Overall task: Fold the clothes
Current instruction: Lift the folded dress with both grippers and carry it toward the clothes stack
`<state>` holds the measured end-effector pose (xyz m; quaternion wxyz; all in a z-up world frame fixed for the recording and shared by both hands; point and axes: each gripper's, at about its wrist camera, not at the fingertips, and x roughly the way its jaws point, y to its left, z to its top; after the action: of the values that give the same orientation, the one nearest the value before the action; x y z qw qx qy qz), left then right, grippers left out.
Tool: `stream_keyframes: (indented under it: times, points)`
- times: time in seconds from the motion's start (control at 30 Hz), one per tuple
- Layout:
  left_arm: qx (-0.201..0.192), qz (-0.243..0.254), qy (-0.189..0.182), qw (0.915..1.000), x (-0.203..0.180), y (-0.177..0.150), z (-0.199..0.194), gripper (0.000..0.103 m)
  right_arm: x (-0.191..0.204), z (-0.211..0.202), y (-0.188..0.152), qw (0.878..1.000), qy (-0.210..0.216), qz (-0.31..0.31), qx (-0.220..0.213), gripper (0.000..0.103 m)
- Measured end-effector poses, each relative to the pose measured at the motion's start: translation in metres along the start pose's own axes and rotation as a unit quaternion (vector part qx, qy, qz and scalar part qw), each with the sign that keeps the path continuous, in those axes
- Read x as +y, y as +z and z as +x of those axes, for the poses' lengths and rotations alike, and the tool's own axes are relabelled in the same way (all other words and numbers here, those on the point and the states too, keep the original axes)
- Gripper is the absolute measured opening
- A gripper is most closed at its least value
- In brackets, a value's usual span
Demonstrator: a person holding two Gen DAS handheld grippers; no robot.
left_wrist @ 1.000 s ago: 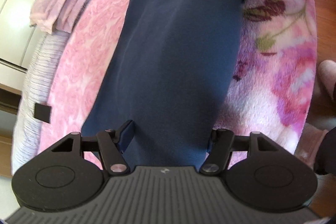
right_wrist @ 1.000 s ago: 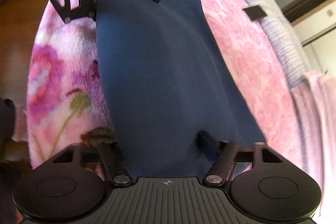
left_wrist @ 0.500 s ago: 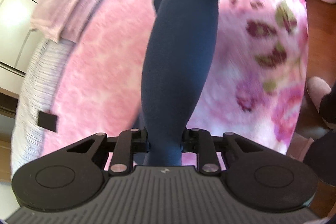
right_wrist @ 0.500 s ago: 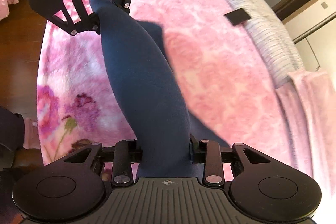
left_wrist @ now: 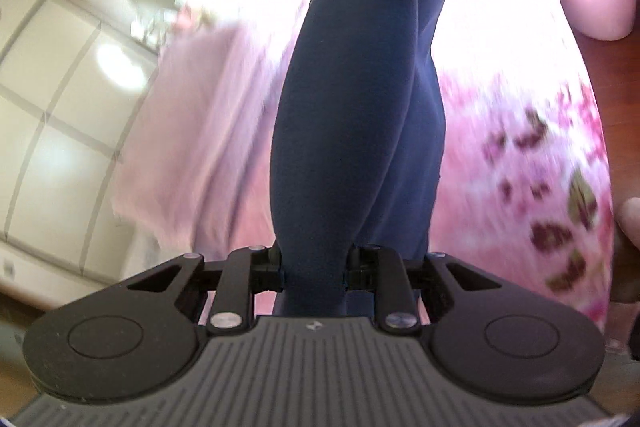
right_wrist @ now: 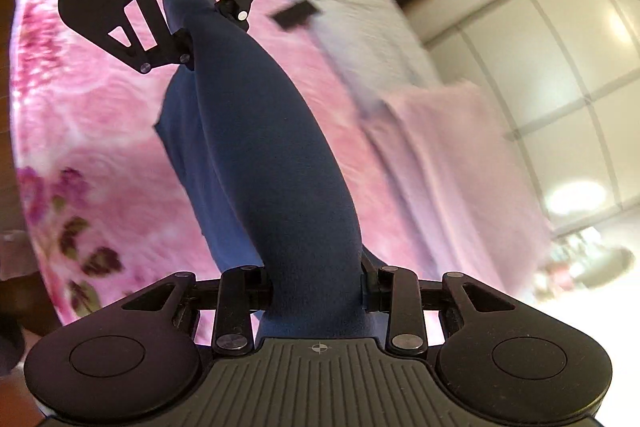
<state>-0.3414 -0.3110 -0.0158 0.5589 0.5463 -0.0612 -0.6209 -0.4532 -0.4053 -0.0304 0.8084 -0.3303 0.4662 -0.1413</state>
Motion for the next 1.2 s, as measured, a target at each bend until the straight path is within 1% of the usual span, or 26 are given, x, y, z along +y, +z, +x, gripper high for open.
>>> stream_keyframes:
  times: [0.13, 0.23, 0.33, 0.53, 0.63, 0.7, 0.8, 0.9, 1.03, 1.1, 1.2]
  points:
    - [-0.058, 0.048, 0.003, 0.9971, 0.011, 0.045, 0.001, 0.02, -0.019, -0.032, -0.024, 0.997, -0.054, 0.038, 0.034, 0.032]
    - [-0.099, 0.082, -0.004, 0.9916, 0.009, 0.078, 0.003, 0.02, -0.028, -0.057, -0.048, 0.992, -0.087, 0.069, 0.066, 0.032]
    - [-0.137, 0.114, -0.014, 0.9839, -0.001, 0.114, 0.004, 0.02, -0.033, -0.08, -0.075, 0.985, -0.109, 0.094, 0.094, 0.032]
    - [-0.187, 0.157, -0.033, 0.9693, -0.031, 0.193, 0.006, 0.02, -0.049, -0.125, -0.144, 0.972, -0.138, 0.132, 0.135, 0.032]
    - [-0.201, 0.17, -0.034, 0.9641, -0.047, 0.236, 0.013, 0.02, -0.06, -0.145, -0.182, 0.968, -0.148, 0.144, 0.143, 0.032]
    - [-0.207, 0.174, -0.036, 0.9621, -0.059, 0.269, 0.019, 0.02, -0.071, -0.158, -0.21, 0.966, -0.154, 0.151, 0.144, 0.032]
    - [-0.212, 0.177, -0.033, 0.9605, -0.07, 0.316, 0.029, 0.02, -0.089, -0.174, -0.25, 0.965, -0.158, 0.154, 0.143, 0.032]
    - [-0.213, 0.177, -0.026, 0.9606, -0.074, 0.355, 0.042, 0.02, -0.111, -0.184, -0.287, 0.966, -0.157, 0.152, 0.14, 0.032]
    - [-0.213, 0.179, -0.018, 0.9603, -0.075, 0.4, 0.06, 0.02, -0.142, -0.187, -0.322, 0.966, -0.163, 0.148, 0.134, 0.033]
    - [-0.221, 0.185, -0.012, 0.9575, -0.067, 0.418, 0.073, 0.02, -0.159, -0.186, -0.335, 0.964, -0.173, 0.149, 0.133, 0.032]
    - [-0.24, 0.2, 0.003, 0.95, -0.052, 0.447, 0.098, 0.02, -0.184, -0.18, -0.351, 0.96, -0.191, 0.153, 0.136, 0.033]
